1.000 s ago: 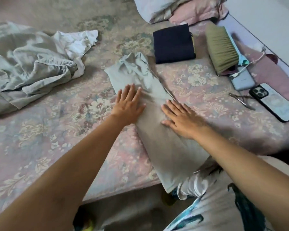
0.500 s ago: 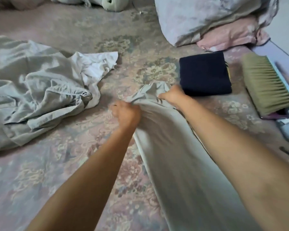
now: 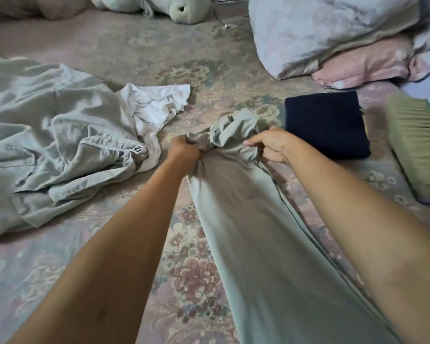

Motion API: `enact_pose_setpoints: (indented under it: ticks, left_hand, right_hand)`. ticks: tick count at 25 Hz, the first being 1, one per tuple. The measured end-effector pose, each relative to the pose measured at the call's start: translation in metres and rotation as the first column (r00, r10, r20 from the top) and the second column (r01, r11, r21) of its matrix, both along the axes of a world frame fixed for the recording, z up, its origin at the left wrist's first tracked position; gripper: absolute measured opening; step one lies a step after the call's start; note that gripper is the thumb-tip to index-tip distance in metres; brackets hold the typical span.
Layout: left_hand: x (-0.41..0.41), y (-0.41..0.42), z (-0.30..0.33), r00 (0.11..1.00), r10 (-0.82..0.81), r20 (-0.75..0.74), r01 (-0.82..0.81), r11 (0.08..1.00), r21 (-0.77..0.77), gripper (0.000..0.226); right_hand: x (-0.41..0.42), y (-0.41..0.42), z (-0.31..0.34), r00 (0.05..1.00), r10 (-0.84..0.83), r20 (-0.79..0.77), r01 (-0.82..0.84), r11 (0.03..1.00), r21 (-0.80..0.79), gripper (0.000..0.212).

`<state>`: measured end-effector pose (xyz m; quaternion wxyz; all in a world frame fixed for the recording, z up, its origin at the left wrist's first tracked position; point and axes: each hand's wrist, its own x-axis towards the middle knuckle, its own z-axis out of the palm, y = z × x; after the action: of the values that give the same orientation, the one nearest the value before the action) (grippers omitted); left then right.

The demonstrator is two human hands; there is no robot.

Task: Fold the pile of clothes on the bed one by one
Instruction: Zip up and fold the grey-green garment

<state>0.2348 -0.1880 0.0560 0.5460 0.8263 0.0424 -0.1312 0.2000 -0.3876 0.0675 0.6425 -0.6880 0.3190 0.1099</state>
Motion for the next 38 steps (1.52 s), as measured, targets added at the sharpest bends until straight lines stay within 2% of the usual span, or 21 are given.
enact_pose_setpoints:
  ticks: [3, 6, 8, 11, 13, 15, 18, 20, 21, 22, 23, 24, 26, 27, 28, 30, 32, 34, 35, 37, 38]
  left_hand:
    - [0.006, 0.009, 0.008, 0.969, -0.137, 0.203, 0.129, 0.99, 0.049, 0.018]
    - [-0.012, 0.019, 0.008, 0.865, -0.291, 0.409, 0.212, 0.95, 0.228, 0.012]
    - [-0.043, 0.029, 0.003, 0.76, -0.343, 0.552, 0.246, 0.938, 0.244, 0.021]
    - [-0.099, 0.044, -0.012, 0.553, -0.512, 0.658, 0.382, 0.857, 0.345, 0.023]
    - [-0.132, 0.051, -0.022, 0.435, -0.597, 0.674, 0.4, 0.799, 0.448, 0.018]
    - [-0.16, 0.055, -0.033, 0.333, -0.694, 0.639, 0.395, 0.718, 0.574, 0.019]
    - [-0.179, 0.056, -0.039, 0.281, -0.819, 0.499, 0.393, 0.573, 0.719, 0.029]
    - [-0.18, 0.057, -0.026, 0.27, -0.856, 0.44, 0.497, 0.516, 0.698, 0.048]
    - [-0.181, 0.057, -0.016, 0.299, -0.842, 0.449, 0.542, 0.537, 0.646, 0.051]
    - [-0.179, 0.056, -0.007, 0.382, -0.797, 0.468, 0.561, 0.602, 0.568, 0.049]
    - [-0.176, 0.053, -0.002, 0.5, -0.713, 0.491, 0.506, 0.701, 0.503, 0.046]
    - [-0.169, 0.049, -0.003, 0.617, -0.606, 0.501, 0.401, 0.791, 0.462, 0.043]
    - [-0.154, 0.042, -0.004, 0.831, -0.42, 0.364, 0.254, 0.87, 0.422, 0.06]
    - [-0.148, 0.039, -0.002, 0.912, -0.337, 0.235, 0.24, 0.901, 0.362, 0.072]
    - [-0.143, 0.038, 0.0, 0.959, -0.263, 0.107, 0.226, 0.935, 0.272, 0.079]
    - [-0.133, 0.039, 0.003, 0.971, -0.231, -0.063, 0.239, 0.948, 0.209, 0.074]
    - [-0.125, 0.045, 0.006, 0.933, -0.356, -0.048, 0.352, 0.879, 0.322, 0.043]
    - [-0.106, 0.053, 0.01, 0.914, -0.404, -0.031, 0.386, 0.847, 0.366, 0.02]
    - [-0.091, 0.058, 0.012, 0.928, -0.37, -0.048, 0.366, 0.879, 0.305, 0.017]
    - [-0.061, 0.063, 0.014, 0.958, -0.277, -0.071, 0.286, 0.939, 0.19, 0.016]
    - [-0.052, 0.061, 0.014, 0.964, -0.261, -0.05, 0.266, 0.941, 0.211, 0.017]
  right_hand:
    - [0.007, -0.005, 0.0, 0.997, 0.013, 0.081, -0.008, 0.999, -0.054, 0.037]
    - [-0.015, -0.013, 0.017, 0.961, 0.214, 0.174, -0.154, 0.94, -0.305, 0.046]
    - [-0.047, -0.016, 0.028, 0.882, 0.434, 0.181, -0.311, 0.827, -0.468, 0.036]
    - [-0.102, -0.011, 0.025, 0.689, 0.713, 0.13, -0.4, 0.524, -0.752, 0.019]
    - [-0.129, -0.012, 0.01, 0.516, 0.853, 0.08, -0.353, 0.297, -0.887, 0.018]
    - [-0.153, -0.014, -0.003, 0.39, 0.921, -0.015, -0.341, 0.13, -0.931, 0.022]
    - [-0.171, -0.016, -0.009, 0.43, 0.88, -0.202, -0.489, 0.039, -0.871, 0.032]
    - [-0.17, -0.015, 0.008, 0.431, 0.824, -0.369, -0.671, 0.019, -0.741, 0.037]
    - [-0.169, -0.012, 0.023, 0.434, 0.798, -0.419, -0.748, 0.061, -0.66, 0.038]
    - [-0.163, -0.008, 0.038, 0.478, 0.771, -0.422, -0.777, 0.146, -0.613, 0.037]
    - [-0.156, -0.003, 0.051, 0.553, 0.737, -0.389, -0.746, 0.23, -0.625, 0.038]
    - [-0.146, 0.003, 0.06, 0.628, 0.703, -0.335, -0.662, 0.255, -0.705, 0.04]
    - [-0.121, 0.016, 0.058, 0.661, 0.716, -0.224, -0.497, 0.194, -0.846, 0.025]
    - [-0.111, 0.024, 0.054, 0.628, 0.733, -0.261, -0.505, 0.13, -0.853, 0.033]
    - [-0.101, 0.03, 0.047, 0.573, 0.741, -0.352, -0.579, 0.062, -0.813, 0.054]
    - [-0.086, 0.032, 0.03, 0.517, 0.721, -0.461, -0.731, 0.093, -0.675, 0.068]
    - [-0.079, 0.025, 0.024, 0.517, 0.713, -0.473, -0.781, 0.167, -0.602, 0.051]
    - [-0.073, 0.013, 0.025, 0.545, 0.714, -0.44, -0.782, 0.245, -0.573, 0.035]
    - [-0.071, 0.007, 0.026, 0.572, 0.713, -0.405, -0.771, 0.299, -0.562, 0.034]
    - [-0.068, 0.001, 0.027, 0.644, 0.689, -0.333, -0.722, 0.401, -0.564, 0.046]
    - [-0.067, 0.002, 0.023, 0.685, 0.661, -0.306, -0.681, 0.432, -0.592, 0.052]
